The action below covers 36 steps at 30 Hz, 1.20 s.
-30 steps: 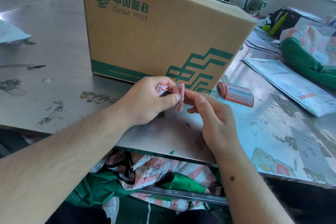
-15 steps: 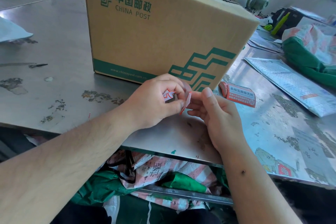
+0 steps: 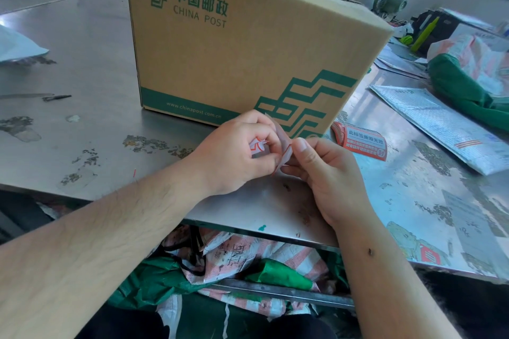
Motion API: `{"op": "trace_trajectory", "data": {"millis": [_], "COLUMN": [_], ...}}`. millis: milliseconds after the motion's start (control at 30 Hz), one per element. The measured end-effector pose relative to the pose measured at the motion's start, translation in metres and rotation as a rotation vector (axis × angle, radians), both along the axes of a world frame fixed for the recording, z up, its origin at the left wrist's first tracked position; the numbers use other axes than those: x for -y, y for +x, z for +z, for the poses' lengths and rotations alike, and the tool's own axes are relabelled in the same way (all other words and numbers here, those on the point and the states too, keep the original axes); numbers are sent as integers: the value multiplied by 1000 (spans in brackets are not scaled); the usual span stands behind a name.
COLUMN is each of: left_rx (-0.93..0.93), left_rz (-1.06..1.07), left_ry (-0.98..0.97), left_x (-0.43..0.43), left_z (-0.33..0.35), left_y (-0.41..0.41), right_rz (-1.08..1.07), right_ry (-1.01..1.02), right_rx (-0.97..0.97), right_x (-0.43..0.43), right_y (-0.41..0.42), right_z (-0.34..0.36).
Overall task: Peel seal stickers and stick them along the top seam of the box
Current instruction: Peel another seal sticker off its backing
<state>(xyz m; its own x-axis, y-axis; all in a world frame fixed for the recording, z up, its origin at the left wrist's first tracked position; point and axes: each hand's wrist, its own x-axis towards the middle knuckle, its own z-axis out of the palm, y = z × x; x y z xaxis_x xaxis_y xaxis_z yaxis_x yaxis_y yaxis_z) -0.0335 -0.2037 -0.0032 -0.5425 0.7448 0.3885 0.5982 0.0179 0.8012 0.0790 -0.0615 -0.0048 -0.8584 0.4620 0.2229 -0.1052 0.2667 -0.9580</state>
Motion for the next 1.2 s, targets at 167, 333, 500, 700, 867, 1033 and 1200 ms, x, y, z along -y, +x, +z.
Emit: {"op": "trace_trajectory", "data": {"millis": [167, 333, 500, 700, 867, 1033, 1200], "left_rx": [36, 162, 400, 345, 254, 349, 293], "left_rz": [-12, 29, 43, 11, -32, 57, 252], "left_ry": [-17, 56, 184, 114, 69, 172, 176], "left_x": [1, 3, 6, 6, 3, 4, 4], "left_z": [0, 0, 5, 5, 0, -1, -4], "left_y": [-2, -9, -13, -8, -9, -13, -18], "right_rz": [-22, -81, -139, -129, -121, -149, -158], "right_ry": [9, -49, -128, 14, 70, 8, -66], "right_rx": [-9, -40, -89, -44, -19, -5, -20], "right_x": [1, 2, 1, 5, 8, 6, 4], "right_y": [0, 0, 0, 2, 4, 1, 0], "right_z": [-1, 0, 2, 4, 7, 5, 4]}}
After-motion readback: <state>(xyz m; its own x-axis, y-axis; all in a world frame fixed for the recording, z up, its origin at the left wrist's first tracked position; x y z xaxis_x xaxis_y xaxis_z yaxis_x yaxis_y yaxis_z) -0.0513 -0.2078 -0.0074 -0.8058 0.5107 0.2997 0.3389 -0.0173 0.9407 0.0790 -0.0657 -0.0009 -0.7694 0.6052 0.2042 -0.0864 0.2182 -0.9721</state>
